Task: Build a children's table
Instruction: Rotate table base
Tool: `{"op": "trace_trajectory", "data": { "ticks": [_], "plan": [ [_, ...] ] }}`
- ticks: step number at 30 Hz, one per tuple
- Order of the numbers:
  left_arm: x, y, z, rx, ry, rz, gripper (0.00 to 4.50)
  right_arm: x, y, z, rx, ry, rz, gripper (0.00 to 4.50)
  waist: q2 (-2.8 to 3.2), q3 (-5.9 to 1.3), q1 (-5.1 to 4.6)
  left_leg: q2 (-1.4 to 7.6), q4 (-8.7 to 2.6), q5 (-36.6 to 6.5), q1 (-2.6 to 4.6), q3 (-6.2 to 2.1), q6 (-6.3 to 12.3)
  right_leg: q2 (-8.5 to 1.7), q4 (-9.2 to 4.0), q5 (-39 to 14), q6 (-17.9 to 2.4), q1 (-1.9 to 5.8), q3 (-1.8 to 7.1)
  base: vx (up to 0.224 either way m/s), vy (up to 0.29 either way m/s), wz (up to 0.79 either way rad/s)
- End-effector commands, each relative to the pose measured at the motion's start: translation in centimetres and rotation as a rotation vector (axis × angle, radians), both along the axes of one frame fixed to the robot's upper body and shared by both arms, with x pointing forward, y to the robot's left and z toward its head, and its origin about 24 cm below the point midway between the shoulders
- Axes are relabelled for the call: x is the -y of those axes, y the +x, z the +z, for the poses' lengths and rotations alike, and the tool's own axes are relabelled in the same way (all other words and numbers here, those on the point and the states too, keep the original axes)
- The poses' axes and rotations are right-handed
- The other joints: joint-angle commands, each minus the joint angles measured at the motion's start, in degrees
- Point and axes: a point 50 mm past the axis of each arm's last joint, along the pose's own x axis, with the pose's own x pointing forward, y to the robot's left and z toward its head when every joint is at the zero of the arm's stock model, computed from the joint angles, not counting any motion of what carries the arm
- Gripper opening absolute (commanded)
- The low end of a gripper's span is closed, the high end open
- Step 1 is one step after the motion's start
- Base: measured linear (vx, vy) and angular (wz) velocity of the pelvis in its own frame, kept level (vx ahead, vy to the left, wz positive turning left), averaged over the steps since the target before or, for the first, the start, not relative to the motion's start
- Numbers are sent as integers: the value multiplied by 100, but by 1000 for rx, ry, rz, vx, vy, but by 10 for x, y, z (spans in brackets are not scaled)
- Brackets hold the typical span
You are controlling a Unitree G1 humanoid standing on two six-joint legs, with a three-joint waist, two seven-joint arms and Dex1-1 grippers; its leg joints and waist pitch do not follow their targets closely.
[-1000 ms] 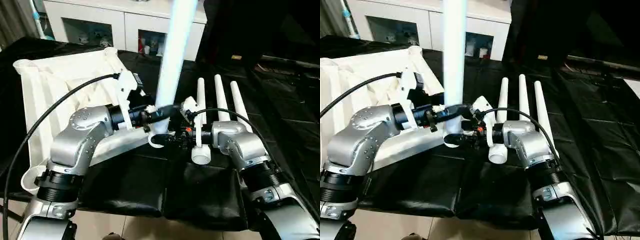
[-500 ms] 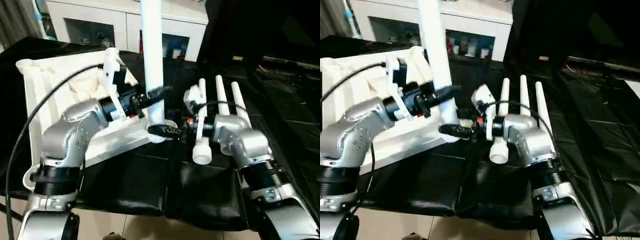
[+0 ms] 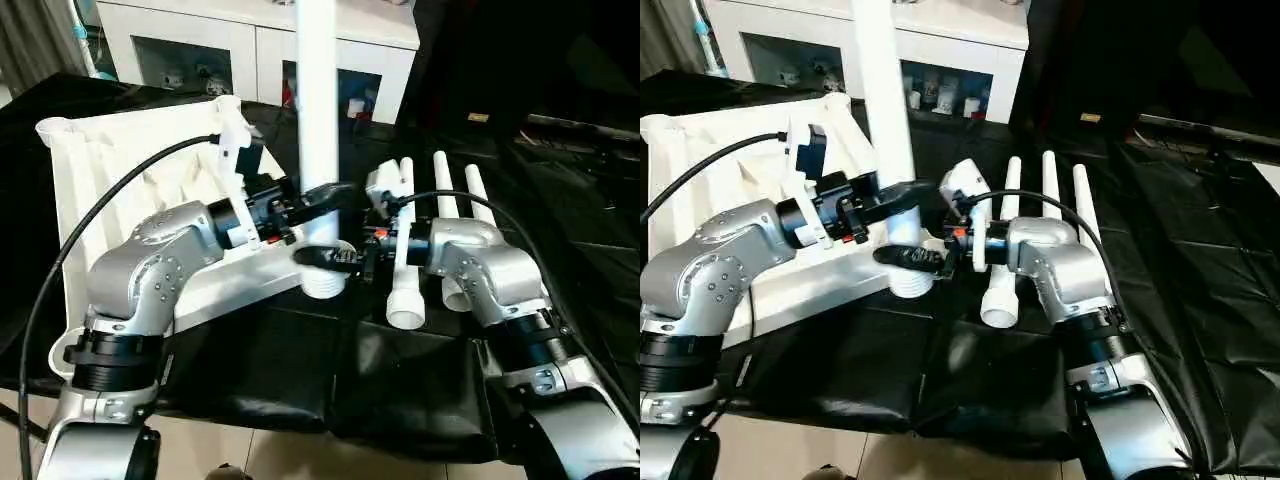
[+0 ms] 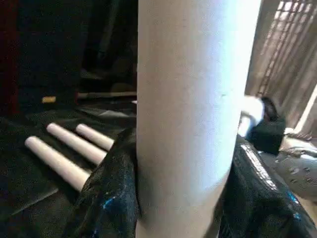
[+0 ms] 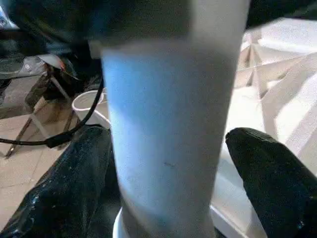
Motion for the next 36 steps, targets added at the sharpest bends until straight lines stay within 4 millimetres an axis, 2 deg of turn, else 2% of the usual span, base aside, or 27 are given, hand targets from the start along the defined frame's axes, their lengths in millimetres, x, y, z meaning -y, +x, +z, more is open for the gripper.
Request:
{"op": "trace_trajectory", "data": {
  "ticks": [1, 3, 6, 10, 13, 14, 15, 16, 18, 19, 21, 22, 24, 28, 30, 33, 36],
  "plan": [
    [6, -2, 9, 29, -3, -33, 193, 1, 2, 5, 1, 0, 8, 362, 39, -420, 16, 223, -339, -359, 50, -54, 216, -479, -367, 135, -1200, 382, 326, 0, 0, 0],
    [6, -1, 10, 29, -5, -25, 193, 0, 1, 4, -8, -1, 17, 332, 39, -421, 14, 221, -341, -342, 50, -55, 214, -472, -368, 130, -1181, 381, 325, 0, 0, 0],
    [6, -1, 10, 29, -8, -19, 193, 0, 1, 4, -15, -1, 22, 323, 38, -423, 17, 221, -336, -334, 52, -53, 220, -475, -369, 151, -1171, 380, 327, 0, 0, 0],
    [6, -1, 11, 39, -14, -16, 193, -1, -1, 4, -26, 11, 41, 278, 63, -424, 26, 224, -339, -346, 55, -57, 209, -474, -365, 188, -1187, 378, 324, 0, 0, 0],
    [6, -4, 14, 59, -29, -46, 193, -1, -4, 4, -32, 20, 78, 249, 56, -429, 32, 220, -335, -373, 52, -56, 206, -475, -366, 178, -1190, 386, 325, 0, 0, 0],
    [6, -9, 19, 79, -61, -96, 228, -1, -10, 3, -36, 26, 138, 241, 54, -429, 43, 220, -332, -359, 56, -53, 216, -471, -360, 230, -1212, 385, 323, 0, 0, 0],
    [6, -13, 22, 73, -88, -145, 228, 0, -15, 3, -41, 29, 183, 241, 39, -431, 50, 218, -327, -353, 56, -48, 229, -469, -355, 252, -1221, 390, 322, 0, 0, 0],
    [5, -23, 27, 64, -137, -264, 263, 2, -23, 1, -64, 31, 261, 225, 48, -427, 72, 223, -327, -336, 58, -48, 252, -468, -345, 309, -1234, 389, 324, 0, 0, 0],
    [4, -29, 29, 58, -154, -336, 267, 2, -29, 0, -81, 26, 309, 208, 26, -419, 74, 216, -330, -349, 46, -48, 309, -463, -346, 279, -1249, 392, 316, 0, 0, 0],
    [4, -32, 30, 49, -155, -375, 271, 3, -33, -1, -91, 19, 341, 205, 35, -414, 74, 216, -329, -397, 42, -48, 304, -462, -355, 218, -1265, 386, 314, 0, 0, 0],
    [5, -35, 30, 38, -133, -429, 282, 3, -39, -4, -110, 5, 401, 200, 41, -394, 71, 220, -341, -531, 53, -49, 260, -462, -395, -85, -1205, 366, 314, 0, 0, 0],
    [6, -36, 30, 39, -116, -455, 308, 4, -43, -5, -122, 0, 434, 195, 43, -390, 78, 226, -350, -587, 60, -55, 214, -468, -405, -282, -1145, 368, 316, 0, 0, 0],
    [6, -35, 32, 56, -106, -457, 315, 4, -46, -6, -133, -4, 465, 195, 48, -384, 79, 238, -356, -671, 68, -60, 159, -481, -436, -534, -1068, 358, 321, 0, 0, 0],
    [5, -35, 39, 58, -148, -495, 326, 5, -48, -6, -140, -16, 491, 194, 45, -387, 88, 238, -358, -751, 64, -67, 38, -487, -438, -673, -1040, 354, 321, 0, 0, 0],
    [4, -36, 42, 43, -161, -516, 291, 6, -49, -7, -141, -24, 495, 194, 49, -395, 95, 232, -352, -708, 69, -64, 22, -478, -423, -588, -1050, 346, 320, 0, 0, 0],
    [3, -34, 41, 26, -155, -510, 284, 6, -48, -8, -135, -32, 485, 194, 44, -397, 90, 226, -346, -691, 54, -65, 37, -483, -428, -562, -1030, 353, 323, 0, 0, 0],
    [3, -29, 38, 18, -159, -467, 244, 7, -48, -9, -128, -36, 473, 194, 29, -410, 91, 223, -337, -566, 48, -64, 62, -479, -411, -409, -1045, 363, 322, 0, 0, 0]
  ]
}}
